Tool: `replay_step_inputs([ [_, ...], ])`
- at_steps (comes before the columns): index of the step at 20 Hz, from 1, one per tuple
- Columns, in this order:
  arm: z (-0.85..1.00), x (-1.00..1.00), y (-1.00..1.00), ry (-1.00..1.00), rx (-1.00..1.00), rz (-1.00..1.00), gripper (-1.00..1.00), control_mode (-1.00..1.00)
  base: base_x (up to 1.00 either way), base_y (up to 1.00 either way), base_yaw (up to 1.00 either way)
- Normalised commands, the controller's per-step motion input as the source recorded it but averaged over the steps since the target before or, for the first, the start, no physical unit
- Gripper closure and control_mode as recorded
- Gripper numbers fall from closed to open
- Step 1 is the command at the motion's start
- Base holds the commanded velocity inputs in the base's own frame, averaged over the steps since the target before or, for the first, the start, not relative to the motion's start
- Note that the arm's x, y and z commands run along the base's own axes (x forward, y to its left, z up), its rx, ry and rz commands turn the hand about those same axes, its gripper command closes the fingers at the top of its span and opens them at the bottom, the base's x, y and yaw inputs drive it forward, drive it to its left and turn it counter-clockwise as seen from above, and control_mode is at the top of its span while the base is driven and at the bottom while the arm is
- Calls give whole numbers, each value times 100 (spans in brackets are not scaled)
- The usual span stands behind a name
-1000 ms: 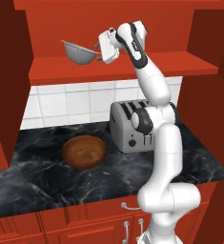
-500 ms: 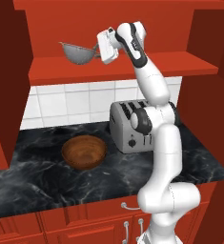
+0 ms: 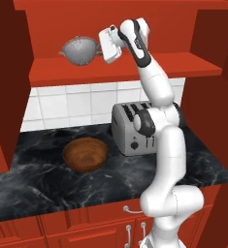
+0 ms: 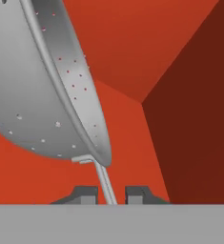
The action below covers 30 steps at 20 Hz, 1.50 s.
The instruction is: Open the cabinet and setup a tea strainer by placing it in the bowl upright.
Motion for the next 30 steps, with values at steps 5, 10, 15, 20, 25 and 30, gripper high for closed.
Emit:
replay_step_inputs([
  [5, 0, -56, 4, -17, 0, -11, 100, -100, 0, 0, 0],
  [10, -10, -37, 0, -27, 21, -16, 100, -100, 0, 0, 0],
  [15, -33, -23, 0, -17, 49, -20, 100, -100, 0, 0, 0],
  [20, -33, -30, 4, -7, 31, -13, 100, -100, 0, 0, 0],
  [25, 10, -48, 26, -10, 4, -5, 100, -100, 0, 0, 0],
  [30, 66, -67, 25, -13, -5, -1, 100, -100, 0, 0, 0],
])
